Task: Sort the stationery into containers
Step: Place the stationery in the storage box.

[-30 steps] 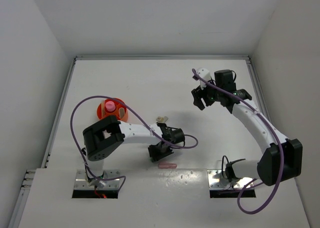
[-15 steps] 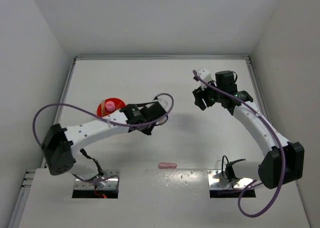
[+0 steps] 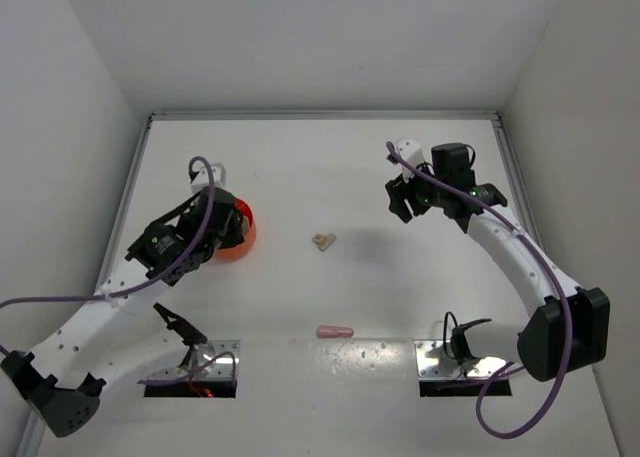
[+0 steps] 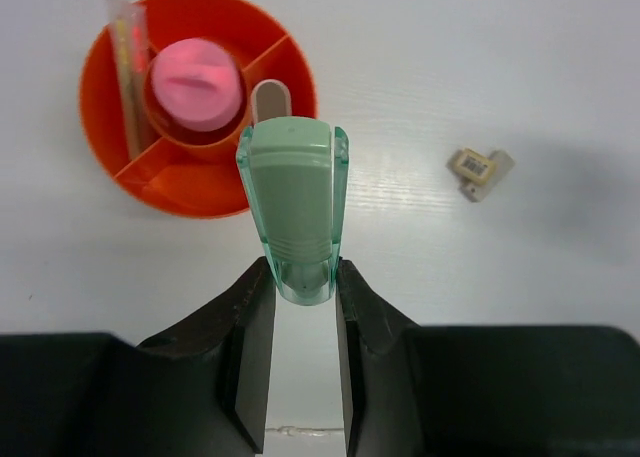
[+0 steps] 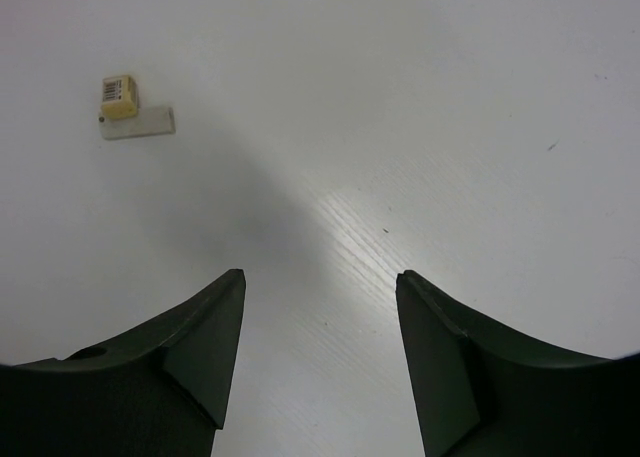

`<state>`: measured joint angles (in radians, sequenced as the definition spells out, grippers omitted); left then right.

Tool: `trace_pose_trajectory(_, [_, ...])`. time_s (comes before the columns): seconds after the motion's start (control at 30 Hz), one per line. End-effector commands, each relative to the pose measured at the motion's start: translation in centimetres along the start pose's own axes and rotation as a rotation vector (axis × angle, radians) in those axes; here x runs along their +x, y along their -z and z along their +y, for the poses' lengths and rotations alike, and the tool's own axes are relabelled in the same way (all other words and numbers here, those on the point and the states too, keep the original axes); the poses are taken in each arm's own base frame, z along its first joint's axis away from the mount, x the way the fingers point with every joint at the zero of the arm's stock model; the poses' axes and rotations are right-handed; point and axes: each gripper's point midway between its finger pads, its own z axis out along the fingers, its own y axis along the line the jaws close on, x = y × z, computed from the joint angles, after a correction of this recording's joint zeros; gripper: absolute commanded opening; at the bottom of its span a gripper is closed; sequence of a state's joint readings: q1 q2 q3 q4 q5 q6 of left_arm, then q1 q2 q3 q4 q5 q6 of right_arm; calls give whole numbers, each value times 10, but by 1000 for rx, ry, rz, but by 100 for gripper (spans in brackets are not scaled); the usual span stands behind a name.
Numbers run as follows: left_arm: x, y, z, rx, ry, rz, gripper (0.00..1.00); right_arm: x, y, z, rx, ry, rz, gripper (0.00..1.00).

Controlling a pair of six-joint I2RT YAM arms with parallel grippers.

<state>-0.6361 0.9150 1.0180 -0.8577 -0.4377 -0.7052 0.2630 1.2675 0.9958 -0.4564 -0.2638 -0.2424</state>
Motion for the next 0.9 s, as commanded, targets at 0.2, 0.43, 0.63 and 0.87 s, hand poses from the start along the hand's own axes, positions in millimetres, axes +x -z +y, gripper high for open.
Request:
trace_pose_trajectory(0.2, [-3, -7, 54, -171, 245, -128, 0, -14, 10, -1, 7, 19, -64, 64])
trace_pose_trajectory(0.43, [6, -21, 73, -239, 410, -223, 0, -14, 10, -3, 5, 14, -67, 64])
trace_pose_trajectory(0.63, [19, -41, 82, -277, 482, -271, 0, -16, 13, -3, 9, 17, -75, 64])
trace_pose_trajectory(0.87, [10, -55, 84, -310, 495, -350, 0, -12, 11, -1, 5, 14, -67, 65])
